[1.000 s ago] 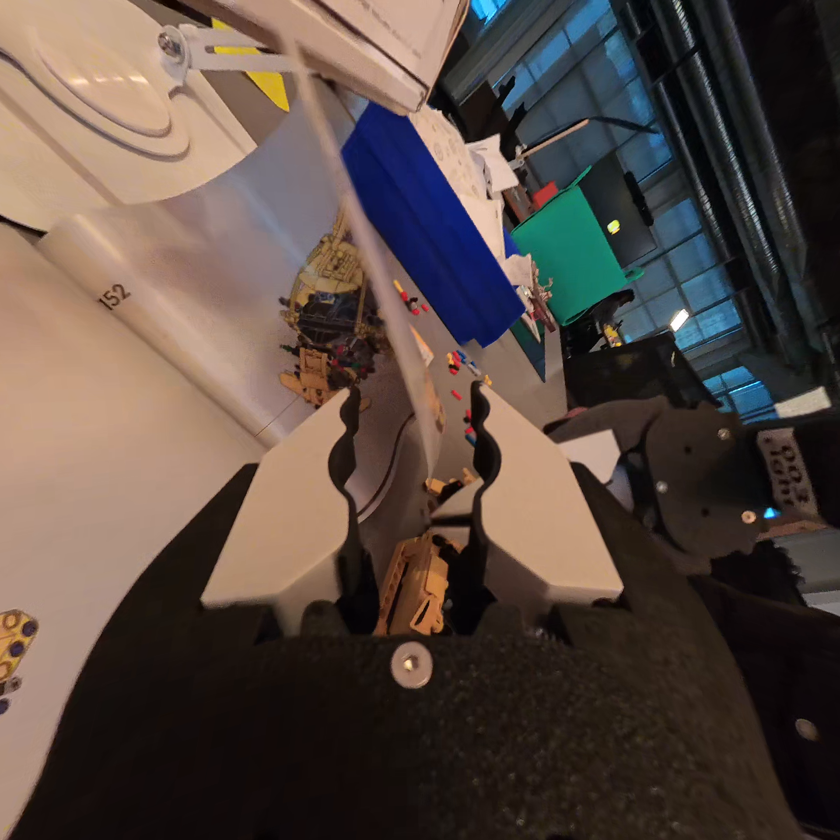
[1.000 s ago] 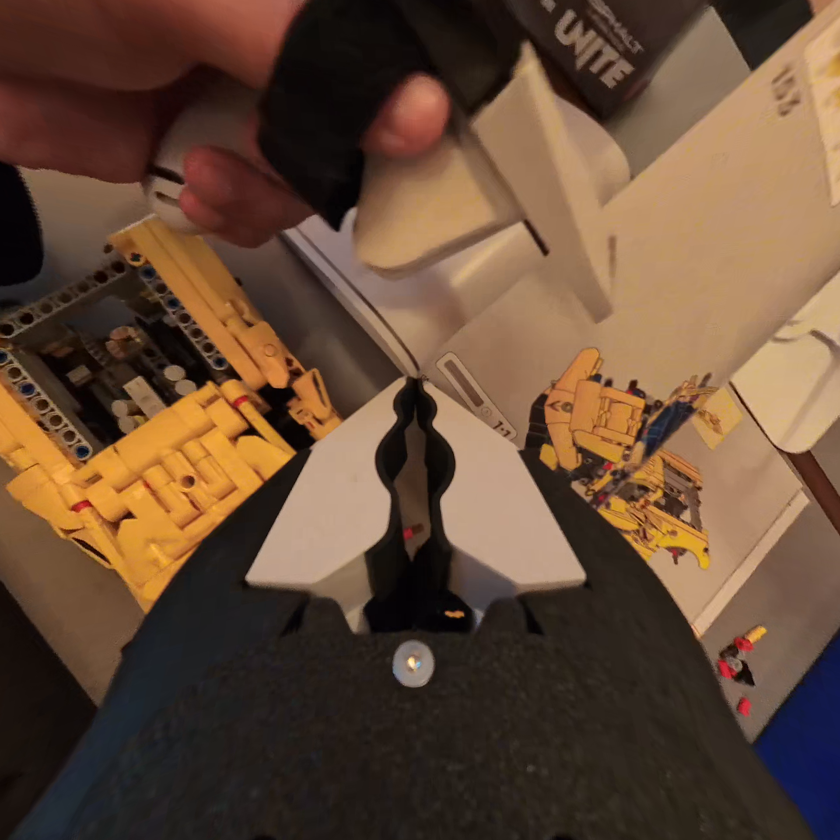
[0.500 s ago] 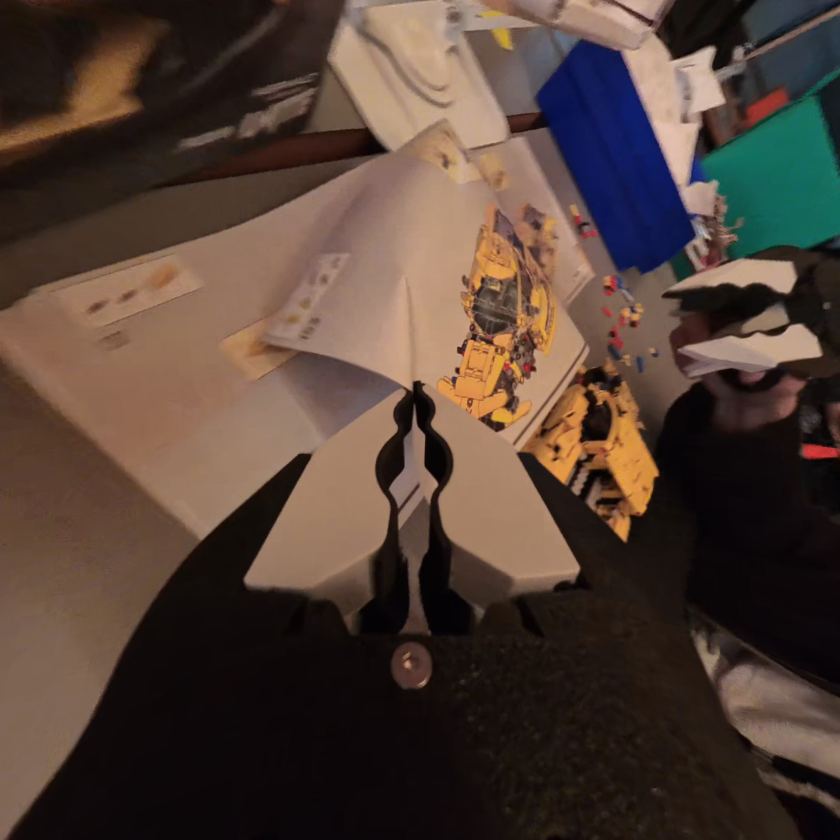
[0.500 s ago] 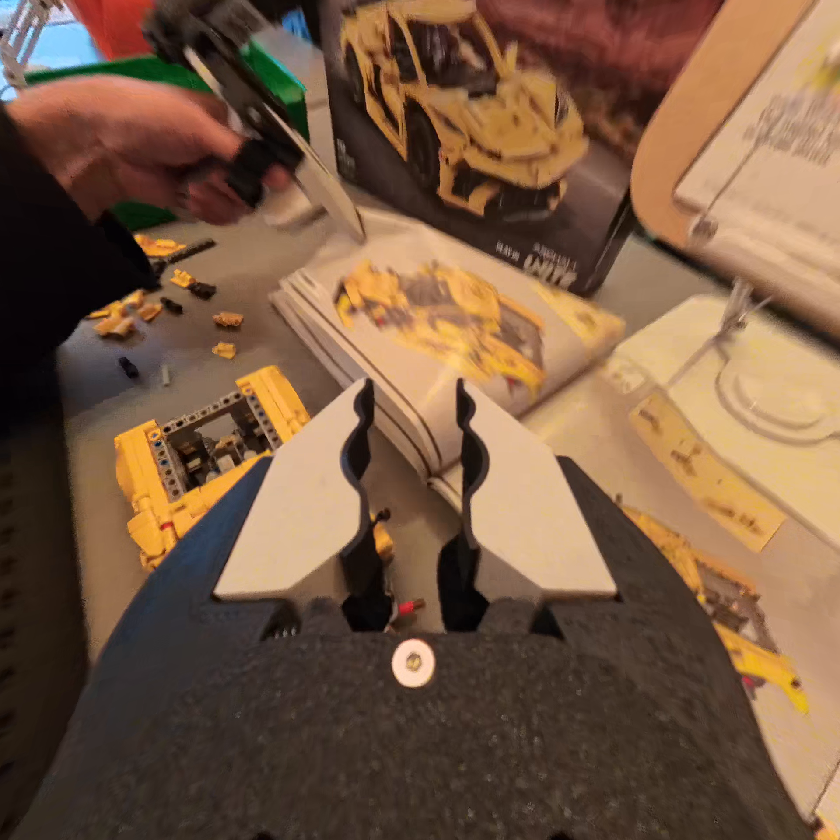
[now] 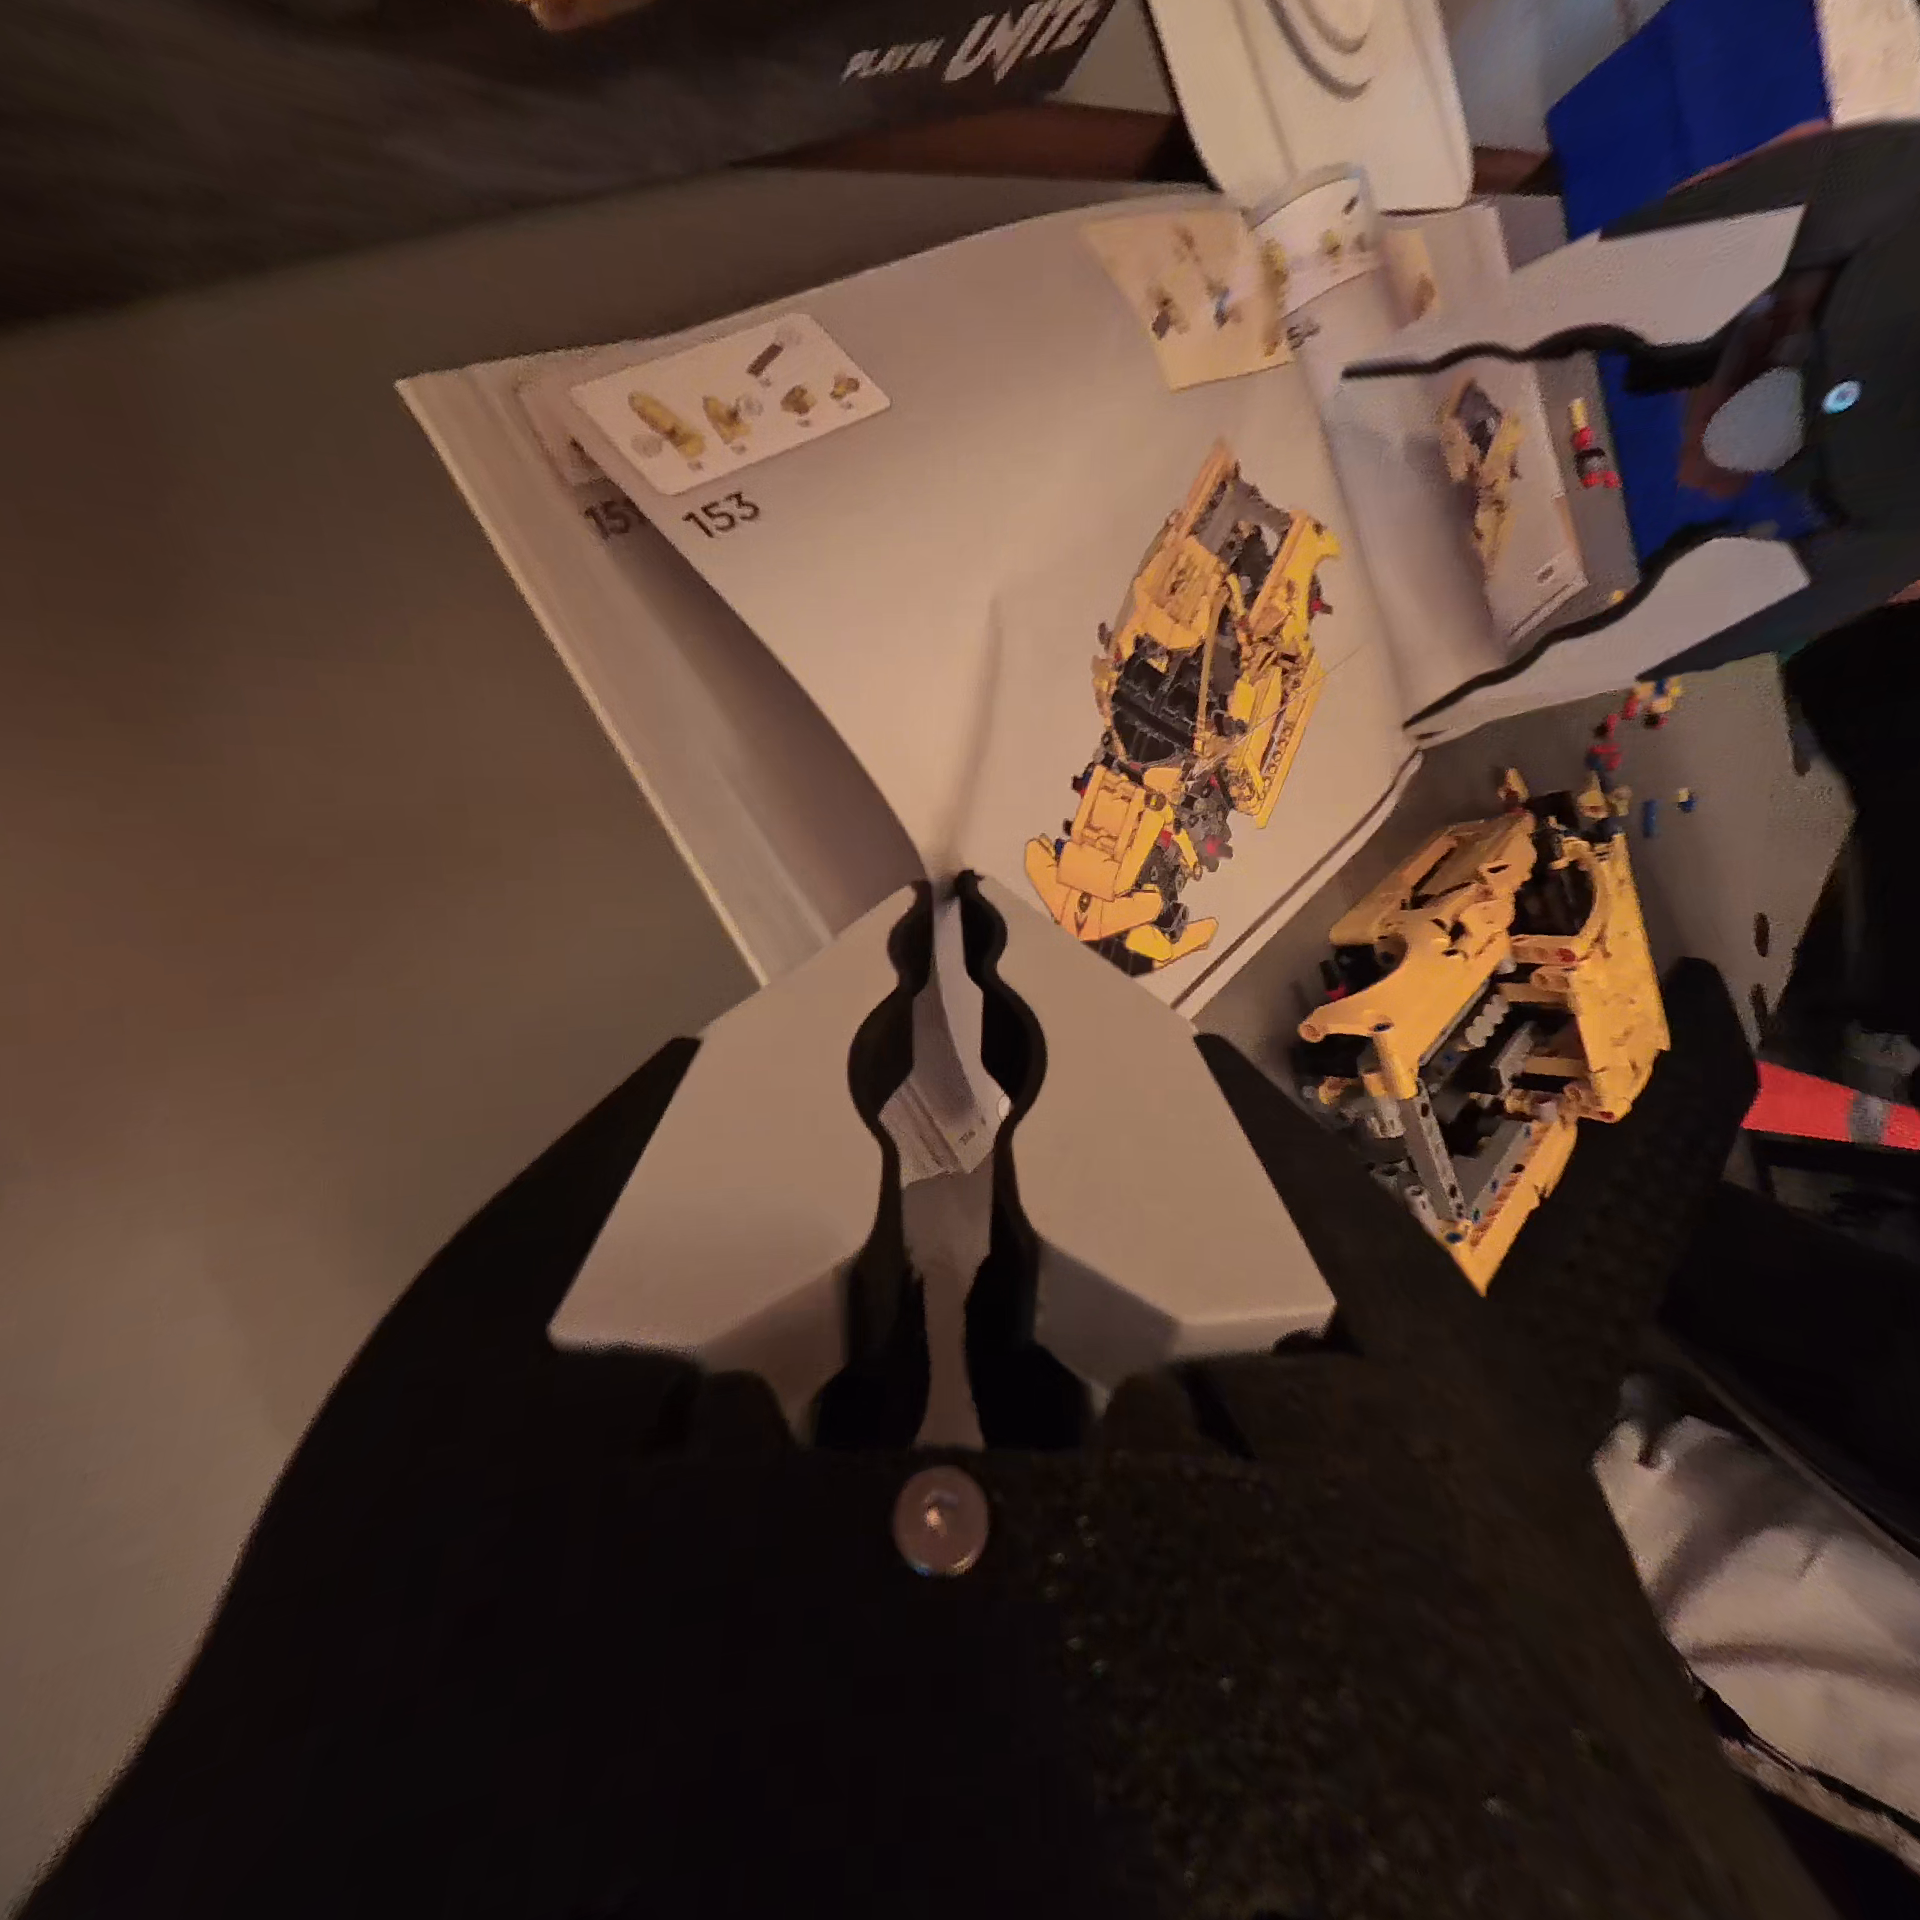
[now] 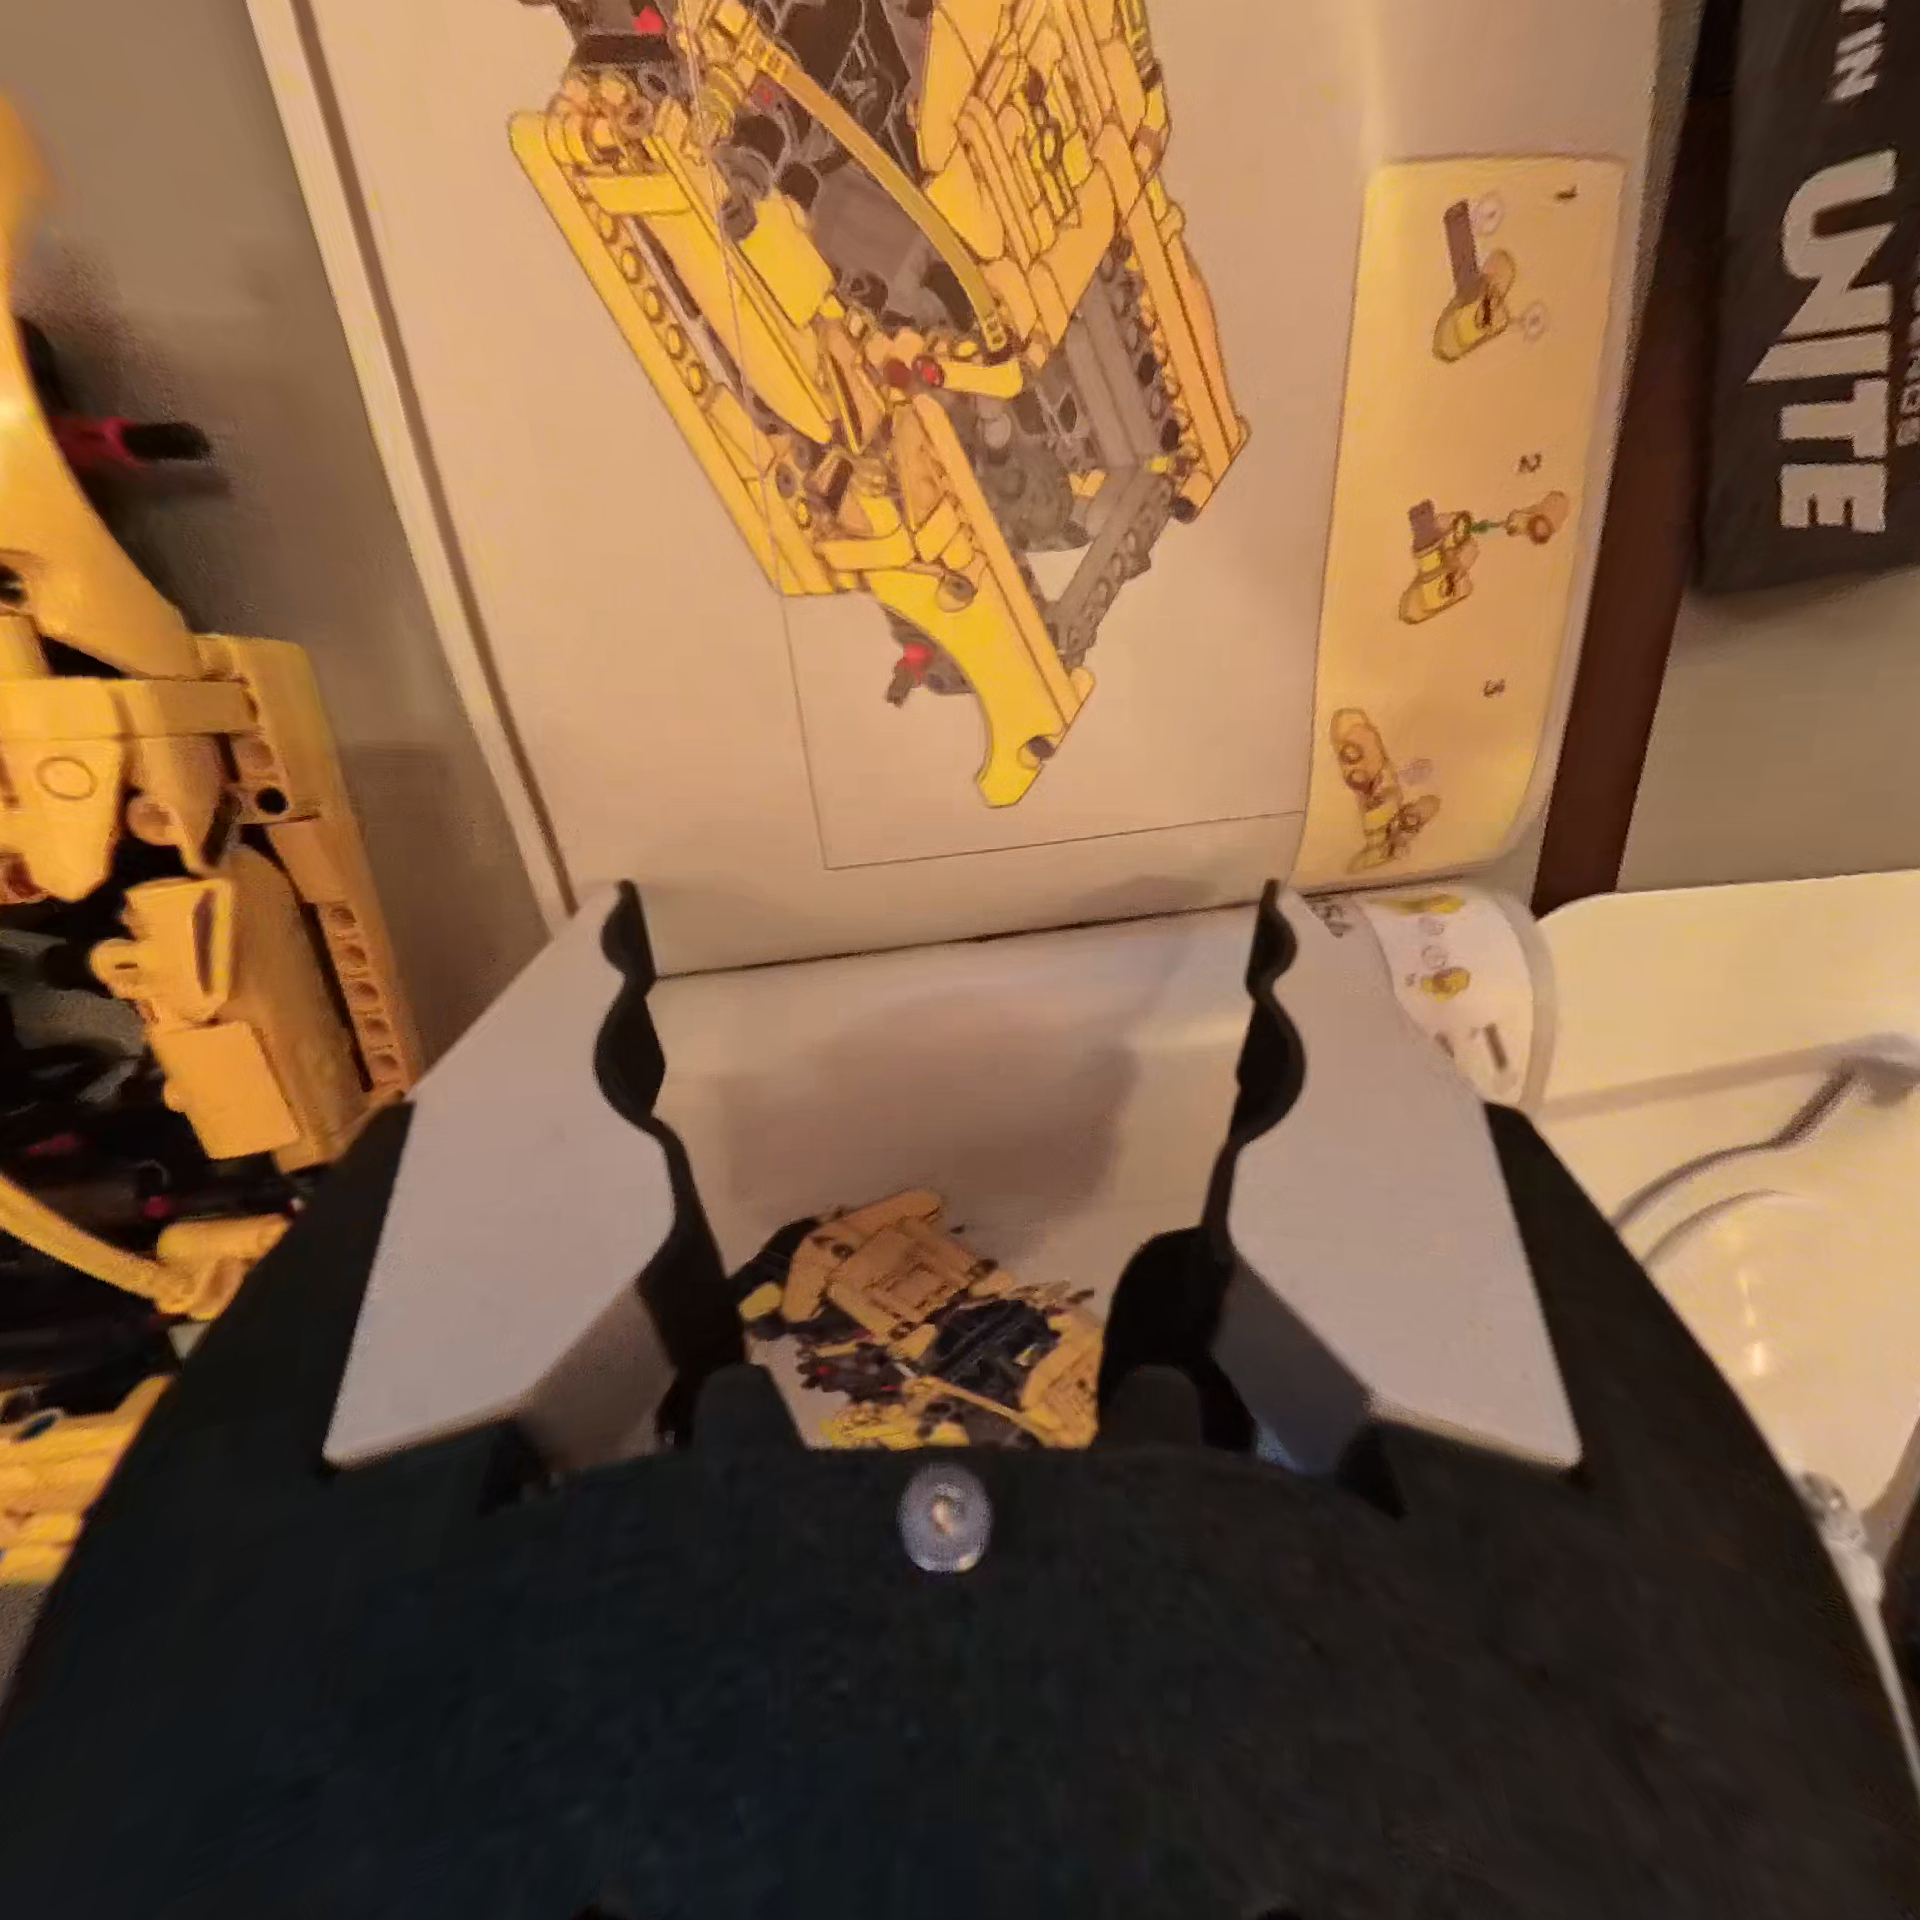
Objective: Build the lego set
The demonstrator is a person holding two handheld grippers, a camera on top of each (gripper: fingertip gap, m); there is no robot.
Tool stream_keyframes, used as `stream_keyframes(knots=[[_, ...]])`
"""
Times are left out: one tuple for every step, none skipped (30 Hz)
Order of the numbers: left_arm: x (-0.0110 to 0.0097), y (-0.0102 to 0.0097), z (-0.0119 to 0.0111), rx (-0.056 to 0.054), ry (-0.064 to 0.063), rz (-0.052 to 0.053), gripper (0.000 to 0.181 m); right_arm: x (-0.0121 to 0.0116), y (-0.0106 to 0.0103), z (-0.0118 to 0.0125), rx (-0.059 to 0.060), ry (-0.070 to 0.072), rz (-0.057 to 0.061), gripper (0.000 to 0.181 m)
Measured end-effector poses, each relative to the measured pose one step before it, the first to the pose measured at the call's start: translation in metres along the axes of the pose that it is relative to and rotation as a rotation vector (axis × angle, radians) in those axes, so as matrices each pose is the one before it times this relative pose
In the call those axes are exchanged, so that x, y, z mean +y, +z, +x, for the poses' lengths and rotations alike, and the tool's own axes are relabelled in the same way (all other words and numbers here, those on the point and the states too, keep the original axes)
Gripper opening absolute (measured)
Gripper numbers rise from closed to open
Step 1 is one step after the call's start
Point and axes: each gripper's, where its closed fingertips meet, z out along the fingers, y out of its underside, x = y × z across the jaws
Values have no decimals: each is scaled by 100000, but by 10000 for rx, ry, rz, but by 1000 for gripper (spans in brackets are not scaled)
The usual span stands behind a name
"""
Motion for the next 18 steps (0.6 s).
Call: stream_keyframes(knots=[[-54, -87, -393, -198, -13, 18, 8, -132, 249, 59, -222, -90, -159, 115], [-372, -309, -694, -378, -131, 195, 15, 19, 301, 10, -217, -37, -232, 116], [-725, -624, -909, -519, -283, 372, 24, 13, 352, -50, -267, 50, -173, 116], [-1187, -926, -907, -603, -106, 589, 27, -154, 229, -12, -169, 45, -5, 117], [-1988, -1141, -846, -733, 217, 1051, 27, -109, 157, -25, -38, -78, 26, 117], [-2715, -1113, -340, -558, 297, 1576, 26, -87, 197, -5, 52, -105, -13, 117], [-2606, -670, 802, 80, 162, 1579, 26, -44, 313, 0, 112, -110, -75, 116], [-1486, 43, 2213, 897, 186, 957, 18, -65, 443, -11, 164, -49, -52, 116], [239, 817, 2725, 1254, 178, 25, 2, -147, 346, -45, 120, -18, -26, 116], [1752, 1492, 1982, 946, 9, -861, 0, -42, 80, -48, -127, 56, -112, 116], [2514, 1797, 826, 397, -27, -1376, 0, 13, 46, -1, -77, 2, -61, 116], [2342, 1872, -53, -109, 55, -1260, 0, -17, 53, 2, -50, -7, -51, 116], [1779, 1769, -32, -104, 176, -925, 0, -15, 48, -6, -53, -4, -15, 116], [1323, 1477, 216, 71, 135, -689, 0, -1, 18, -2, -10, 4, -6, 116], [1078, 1096, 19, 27, -42, -617, 0, 4, 14, -9, -13, 7, 9, 117], [965, 700, -313, -135, -69, -583, 0, -22, 10, -7, -11, 15, 59, 117], [750, 340, -543, -266, -7, -418, 0, -7, 5, 4, -10, 6, 100, 117], [226, -50, -267, -42, -11, -67, 0, -28, 13, 8, -11, 5, 138, 117]])
